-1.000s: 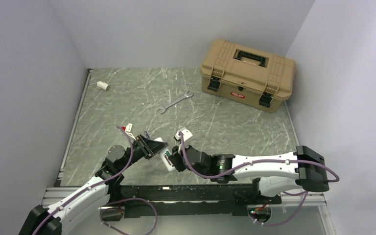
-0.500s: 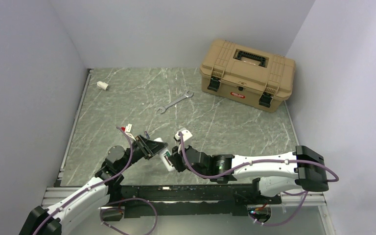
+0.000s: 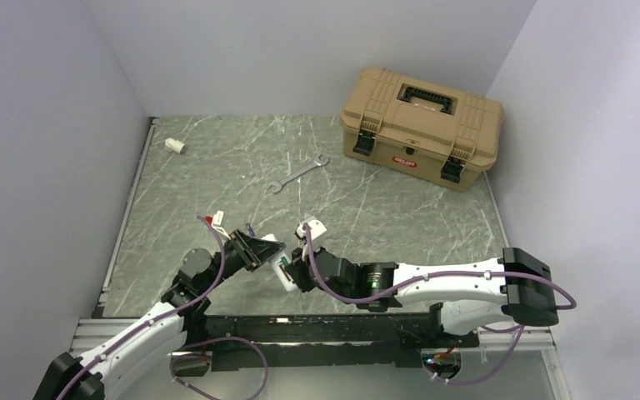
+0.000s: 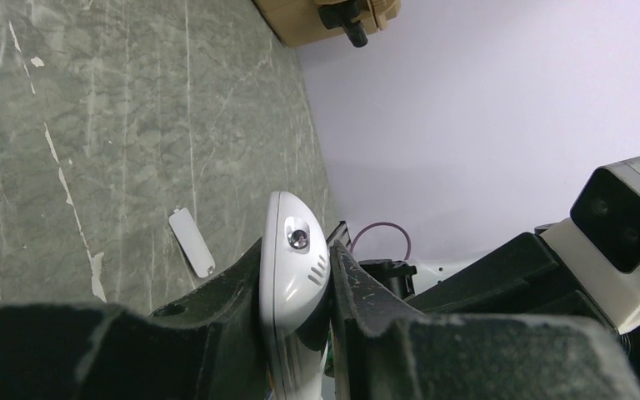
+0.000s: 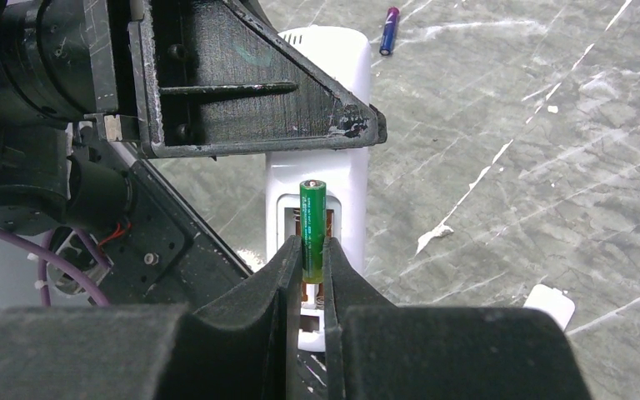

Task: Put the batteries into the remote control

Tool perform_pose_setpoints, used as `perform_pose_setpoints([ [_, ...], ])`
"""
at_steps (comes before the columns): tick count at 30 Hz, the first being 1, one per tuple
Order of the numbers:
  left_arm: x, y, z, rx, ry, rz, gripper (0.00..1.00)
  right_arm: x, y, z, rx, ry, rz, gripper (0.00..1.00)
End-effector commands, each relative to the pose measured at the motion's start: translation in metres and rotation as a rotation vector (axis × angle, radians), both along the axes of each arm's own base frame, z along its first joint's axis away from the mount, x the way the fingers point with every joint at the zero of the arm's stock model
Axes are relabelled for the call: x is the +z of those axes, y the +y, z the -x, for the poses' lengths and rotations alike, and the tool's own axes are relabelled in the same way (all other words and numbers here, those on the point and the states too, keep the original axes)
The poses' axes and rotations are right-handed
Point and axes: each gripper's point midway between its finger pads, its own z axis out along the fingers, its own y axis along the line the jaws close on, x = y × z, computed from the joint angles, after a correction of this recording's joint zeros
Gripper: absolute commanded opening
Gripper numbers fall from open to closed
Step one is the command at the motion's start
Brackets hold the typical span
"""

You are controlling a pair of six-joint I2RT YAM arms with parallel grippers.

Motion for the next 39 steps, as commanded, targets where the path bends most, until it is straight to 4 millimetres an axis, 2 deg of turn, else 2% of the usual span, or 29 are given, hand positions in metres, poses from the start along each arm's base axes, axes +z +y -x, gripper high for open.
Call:
perform_pose_setpoints([
  [1, 0.0174, -0.0008, 0.0011, -0.004, -0.052, 0.046, 0.0, 0.0122, 0.0061, -0.0003, -0.004, -0.008, -0.019, 0.13],
  [25, 0.0155, -0.0004, -0.0001, 0.001, -0.046, 0.041, 0.0, 0.0093, 0.0032, -0.0005, -0.009, -0.011, -0.002, 0.22],
  [35, 0.0146, -0.0009, -0.0003, 0.0, -0.044, 0.035, 0.0, 0.0113, 0.0016, -0.0015, -0.013, -0.018, -0.007, 0.23],
  [39, 0.0124, -0.001, 0.0003, -0.003, -0.039, 0.034, 0.0, 0.0166, -0.0007, -0.0032, -0.016, -0.036, 0.001, 0.28],
])
